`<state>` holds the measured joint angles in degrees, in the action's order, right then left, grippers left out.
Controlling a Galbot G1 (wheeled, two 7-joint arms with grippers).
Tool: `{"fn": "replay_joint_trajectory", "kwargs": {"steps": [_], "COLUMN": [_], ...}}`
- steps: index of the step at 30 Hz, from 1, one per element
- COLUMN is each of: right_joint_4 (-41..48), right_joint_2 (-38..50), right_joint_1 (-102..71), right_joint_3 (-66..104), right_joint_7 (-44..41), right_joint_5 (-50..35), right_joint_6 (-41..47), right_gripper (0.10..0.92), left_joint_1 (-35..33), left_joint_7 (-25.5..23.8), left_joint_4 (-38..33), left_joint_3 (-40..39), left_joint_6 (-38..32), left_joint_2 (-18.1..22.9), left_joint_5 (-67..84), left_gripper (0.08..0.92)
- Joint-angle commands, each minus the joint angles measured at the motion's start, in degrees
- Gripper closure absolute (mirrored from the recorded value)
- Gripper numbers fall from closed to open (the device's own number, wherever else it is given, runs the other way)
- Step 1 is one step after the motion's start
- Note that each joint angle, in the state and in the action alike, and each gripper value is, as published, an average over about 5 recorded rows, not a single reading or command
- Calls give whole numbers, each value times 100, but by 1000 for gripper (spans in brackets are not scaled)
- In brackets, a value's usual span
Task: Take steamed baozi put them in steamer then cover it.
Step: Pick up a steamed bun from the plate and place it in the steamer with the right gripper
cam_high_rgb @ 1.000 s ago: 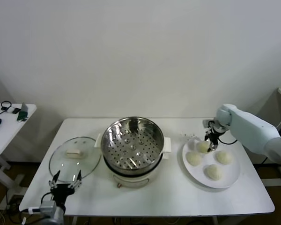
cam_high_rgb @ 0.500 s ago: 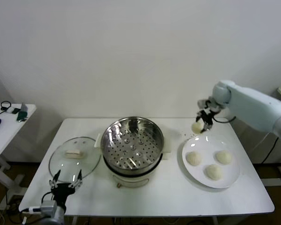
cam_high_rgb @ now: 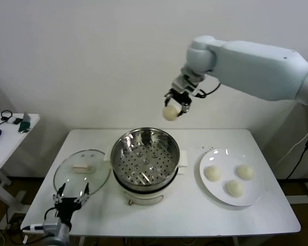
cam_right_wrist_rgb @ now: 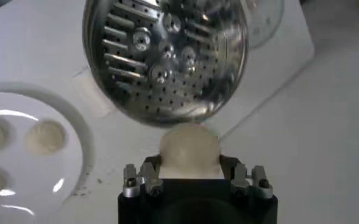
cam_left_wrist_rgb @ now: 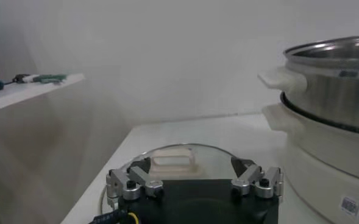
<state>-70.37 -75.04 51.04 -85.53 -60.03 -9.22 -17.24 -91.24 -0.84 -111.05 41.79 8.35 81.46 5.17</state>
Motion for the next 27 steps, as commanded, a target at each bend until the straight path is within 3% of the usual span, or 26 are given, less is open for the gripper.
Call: {"fn": "replay_joint_trajectory", "kwargs": {"steps": [1, 7, 27], "right_joint_4": [-48, 619, 1274], "right_joint_2": [-834, -904, -937], "right_joint_1": [-259, -1154, -1934], "right_joint_3": [-264, -75, 66], "right_joint_7": [314, 495, 521], "right_joint_5": [799, 1395, 1758], "right_joint_6": [-628, -654, -651], "right_gripper": [372, 372, 372], "left_joint_1": [-51, -107, -92], "left_joint_7": [4, 9, 16], "left_joint_4": [-90, -116, 8], "left_joint_3": [23, 11, -10], "left_joint_6": [6, -5, -40], "left_joint_2": [24, 38, 77], "left_joint_5": [14, 13, -20], "left_gripper": [177, 177, 177]}}
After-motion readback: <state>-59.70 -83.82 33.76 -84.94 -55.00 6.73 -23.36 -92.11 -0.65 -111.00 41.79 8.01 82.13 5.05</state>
